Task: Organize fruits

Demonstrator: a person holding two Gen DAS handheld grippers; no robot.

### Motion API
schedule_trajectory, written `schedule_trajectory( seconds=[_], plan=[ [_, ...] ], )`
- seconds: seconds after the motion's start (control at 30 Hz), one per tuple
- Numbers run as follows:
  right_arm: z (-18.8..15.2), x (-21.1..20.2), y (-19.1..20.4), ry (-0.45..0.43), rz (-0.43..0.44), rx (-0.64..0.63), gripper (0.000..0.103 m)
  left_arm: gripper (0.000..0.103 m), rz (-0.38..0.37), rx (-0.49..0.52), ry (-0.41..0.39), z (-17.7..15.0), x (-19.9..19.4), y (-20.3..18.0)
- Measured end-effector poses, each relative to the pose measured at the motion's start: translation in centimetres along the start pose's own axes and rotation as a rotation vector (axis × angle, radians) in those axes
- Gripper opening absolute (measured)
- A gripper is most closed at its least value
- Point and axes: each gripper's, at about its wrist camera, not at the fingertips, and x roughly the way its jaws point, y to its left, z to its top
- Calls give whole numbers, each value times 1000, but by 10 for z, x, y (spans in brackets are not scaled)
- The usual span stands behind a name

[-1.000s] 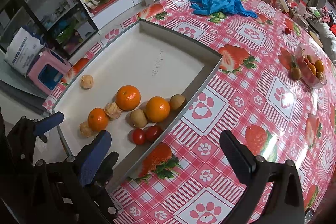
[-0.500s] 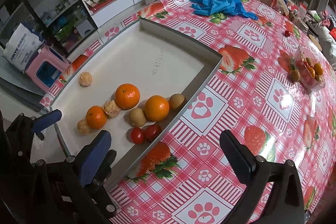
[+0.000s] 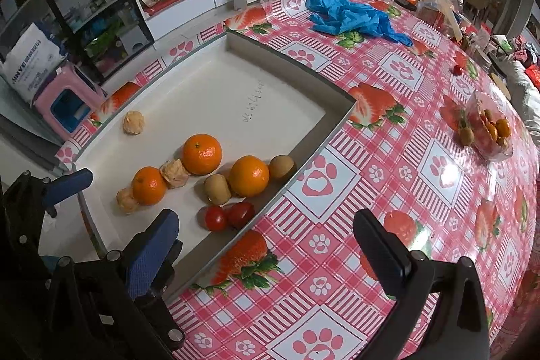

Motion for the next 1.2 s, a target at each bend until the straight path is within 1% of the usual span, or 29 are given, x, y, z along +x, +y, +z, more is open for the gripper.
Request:
schedule_trajectory(
  seconds=[0.33,0.5,1.2],
  plan=[
    [0,-2,2,-4,-8,-9,103,103,0,1,-1,0,0,0],
    [0,-4,4,-19,-30,-23,103,103,0,1,-1,0,0,0],
    [0,-6,9,-26,-46,-40,103,103,3,-2,-6,0,-2,2]
  ],
)
